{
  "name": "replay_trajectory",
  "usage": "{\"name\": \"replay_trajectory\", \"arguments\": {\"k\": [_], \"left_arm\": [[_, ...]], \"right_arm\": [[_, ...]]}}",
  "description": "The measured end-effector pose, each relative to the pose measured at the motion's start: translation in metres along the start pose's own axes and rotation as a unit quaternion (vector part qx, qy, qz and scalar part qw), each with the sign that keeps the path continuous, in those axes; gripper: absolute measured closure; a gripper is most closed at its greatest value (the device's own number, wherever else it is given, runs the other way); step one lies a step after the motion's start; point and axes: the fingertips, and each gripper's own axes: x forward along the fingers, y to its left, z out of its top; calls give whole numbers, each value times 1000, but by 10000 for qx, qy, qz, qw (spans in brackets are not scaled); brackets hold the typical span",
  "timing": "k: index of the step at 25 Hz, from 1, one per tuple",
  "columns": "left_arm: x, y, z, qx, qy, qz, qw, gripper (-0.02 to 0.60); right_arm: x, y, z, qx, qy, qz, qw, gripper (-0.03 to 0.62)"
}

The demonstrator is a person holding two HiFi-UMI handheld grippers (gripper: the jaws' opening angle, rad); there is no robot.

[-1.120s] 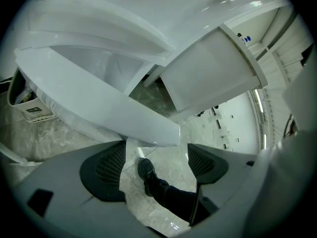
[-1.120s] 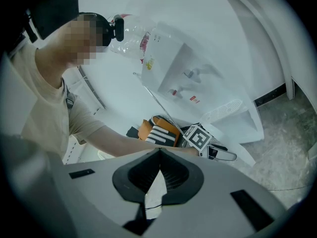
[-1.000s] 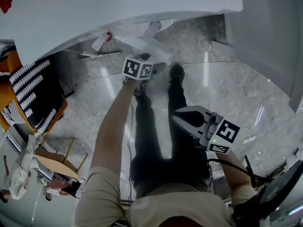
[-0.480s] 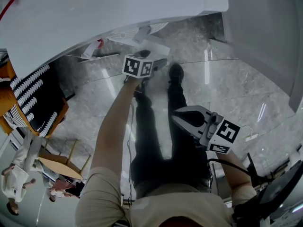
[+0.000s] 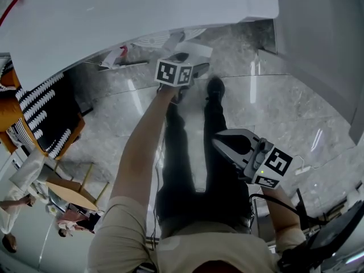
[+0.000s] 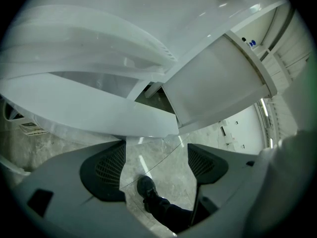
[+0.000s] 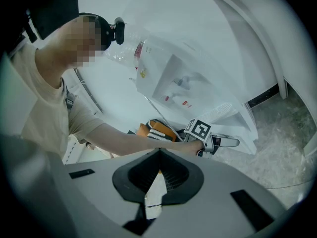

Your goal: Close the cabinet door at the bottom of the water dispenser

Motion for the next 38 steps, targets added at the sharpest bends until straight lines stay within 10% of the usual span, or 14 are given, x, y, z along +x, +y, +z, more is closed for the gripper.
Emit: {"name": "replay_trajectory", "arguments": {"k": [38], "left_arm": [[27,15,53,75,-349,308,9989,222]], "right_arm": [[-15,-21,6,138,-106,-72,9998,579]]}}
